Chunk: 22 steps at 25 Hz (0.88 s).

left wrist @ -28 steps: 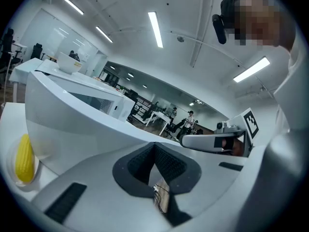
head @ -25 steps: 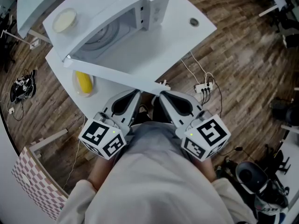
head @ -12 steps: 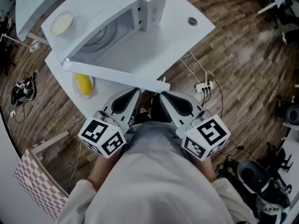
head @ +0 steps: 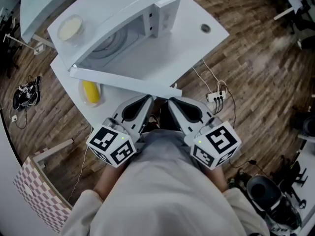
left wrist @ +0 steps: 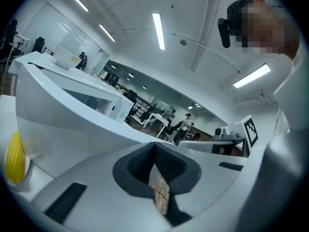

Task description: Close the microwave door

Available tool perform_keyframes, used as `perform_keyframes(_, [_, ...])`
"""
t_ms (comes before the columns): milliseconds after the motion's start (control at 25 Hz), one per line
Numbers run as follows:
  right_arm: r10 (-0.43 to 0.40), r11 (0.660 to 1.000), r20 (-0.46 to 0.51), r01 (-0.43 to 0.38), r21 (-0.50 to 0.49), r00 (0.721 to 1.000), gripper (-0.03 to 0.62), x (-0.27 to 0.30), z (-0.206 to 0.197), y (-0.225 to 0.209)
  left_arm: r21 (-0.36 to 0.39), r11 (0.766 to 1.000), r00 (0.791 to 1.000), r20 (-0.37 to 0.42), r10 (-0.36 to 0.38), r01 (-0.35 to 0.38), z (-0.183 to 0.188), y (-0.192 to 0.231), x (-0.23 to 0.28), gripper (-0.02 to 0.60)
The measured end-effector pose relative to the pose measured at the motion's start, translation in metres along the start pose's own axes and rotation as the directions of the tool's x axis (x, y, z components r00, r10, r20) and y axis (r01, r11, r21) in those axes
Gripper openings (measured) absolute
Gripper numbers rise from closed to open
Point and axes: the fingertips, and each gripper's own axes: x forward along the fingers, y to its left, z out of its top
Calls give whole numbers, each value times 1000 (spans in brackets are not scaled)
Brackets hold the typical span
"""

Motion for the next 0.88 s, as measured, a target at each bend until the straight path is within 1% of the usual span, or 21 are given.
perform_keyframes(360, [-4,1000,0,4,9,1000,21,0,2,-6,-15,1000,1000,5,-10,11,3,0,5,16])
perform_keyframes(880, [-1,1000,3,1,15,1000,21,3,5,-11,-19,1000,1000,3,-13,13,7,2,11,15])
